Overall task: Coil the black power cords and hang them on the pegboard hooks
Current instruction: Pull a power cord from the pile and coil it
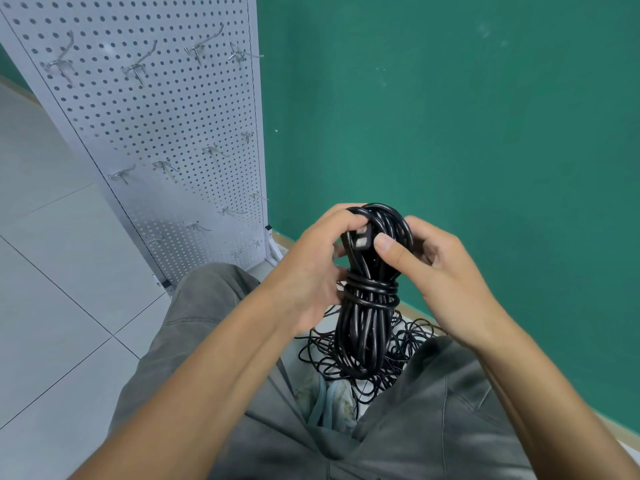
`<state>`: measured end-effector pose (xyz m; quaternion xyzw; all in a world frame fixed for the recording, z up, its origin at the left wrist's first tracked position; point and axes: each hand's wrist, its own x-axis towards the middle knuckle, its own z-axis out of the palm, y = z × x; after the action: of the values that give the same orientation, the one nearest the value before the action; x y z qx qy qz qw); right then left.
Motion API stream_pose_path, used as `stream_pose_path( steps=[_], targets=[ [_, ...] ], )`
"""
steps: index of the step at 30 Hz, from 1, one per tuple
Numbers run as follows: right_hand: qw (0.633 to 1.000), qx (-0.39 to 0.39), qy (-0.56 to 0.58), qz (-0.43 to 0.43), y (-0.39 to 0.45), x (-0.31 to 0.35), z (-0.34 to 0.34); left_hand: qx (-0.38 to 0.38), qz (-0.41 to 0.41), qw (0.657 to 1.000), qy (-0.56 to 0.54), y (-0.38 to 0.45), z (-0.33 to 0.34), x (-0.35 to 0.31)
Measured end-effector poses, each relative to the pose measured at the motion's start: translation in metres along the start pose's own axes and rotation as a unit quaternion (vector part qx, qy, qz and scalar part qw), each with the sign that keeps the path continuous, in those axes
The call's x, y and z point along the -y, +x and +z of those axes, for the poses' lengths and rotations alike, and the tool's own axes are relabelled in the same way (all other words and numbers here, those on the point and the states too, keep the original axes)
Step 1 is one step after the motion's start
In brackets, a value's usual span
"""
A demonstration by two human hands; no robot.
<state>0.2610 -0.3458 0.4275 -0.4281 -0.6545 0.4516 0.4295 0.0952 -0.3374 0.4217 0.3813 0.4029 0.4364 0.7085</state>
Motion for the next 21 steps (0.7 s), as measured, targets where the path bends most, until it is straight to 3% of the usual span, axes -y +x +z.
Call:
stream_pose_path(
  steps=[7,15,21],
  targets=[
    [0.999,-0.009,0.05,0.02,0.003,-0.004,-0.002,0.011,-0.029,0.999,-0.033,0.003,-0.004,-0.006],
    [0.986,-0.109,0.123,0.009,0.003,0.004,0.004,0.045,0.038,0.998,-0.021,0.0,-0.014,-0.007],
    [0.985,-0.111,0.13,0.011,0.006,0.003,0.008,-0.029,0.036,0.998,-0.032,0.003,-0.01,0.002]
  ],
)
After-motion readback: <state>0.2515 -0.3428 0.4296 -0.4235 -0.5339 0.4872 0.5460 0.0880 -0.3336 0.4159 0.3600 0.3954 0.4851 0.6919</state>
